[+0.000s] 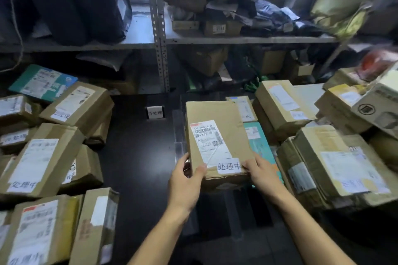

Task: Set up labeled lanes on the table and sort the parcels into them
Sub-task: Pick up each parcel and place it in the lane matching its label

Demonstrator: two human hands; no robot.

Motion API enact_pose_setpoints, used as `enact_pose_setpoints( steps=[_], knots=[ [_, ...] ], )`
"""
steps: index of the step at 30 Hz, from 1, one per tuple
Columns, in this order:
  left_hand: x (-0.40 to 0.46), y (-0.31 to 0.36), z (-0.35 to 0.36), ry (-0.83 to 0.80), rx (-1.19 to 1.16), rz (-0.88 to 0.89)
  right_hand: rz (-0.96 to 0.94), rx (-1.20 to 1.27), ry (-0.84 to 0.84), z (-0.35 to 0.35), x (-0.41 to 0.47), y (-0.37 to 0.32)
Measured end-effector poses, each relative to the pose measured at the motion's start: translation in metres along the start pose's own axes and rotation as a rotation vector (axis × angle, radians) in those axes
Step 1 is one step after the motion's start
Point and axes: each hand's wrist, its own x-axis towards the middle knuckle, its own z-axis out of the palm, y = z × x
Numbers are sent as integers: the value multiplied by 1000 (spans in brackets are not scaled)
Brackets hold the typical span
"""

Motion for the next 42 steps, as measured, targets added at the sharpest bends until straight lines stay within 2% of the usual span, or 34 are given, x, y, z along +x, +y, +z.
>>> enact_pose_setpoints(
  steps=[4,12,15,21,31,37,42],
  knots=[
    [-17,-23,15,47,11,-52,25,6,-99,-6,-5,30],
    [-26,-56,28,62,127,-168,78,-29,-140,1,-6,64],
    [-28,-63,27,62,249,-188,40,-124,-135,8,-7,77],
    [-17,-72,23,80,552,-205,99,-235,-81,19,-3,85],
    [2,-83,27,155,657,-197,99,-498,60,33,9,81],
    [5,-96,31,144,821,-250,77,-647,52,38,9,89],
    [5,-104,35,128,925,-217,-10,-831,22,47,8,86]
  ],
)
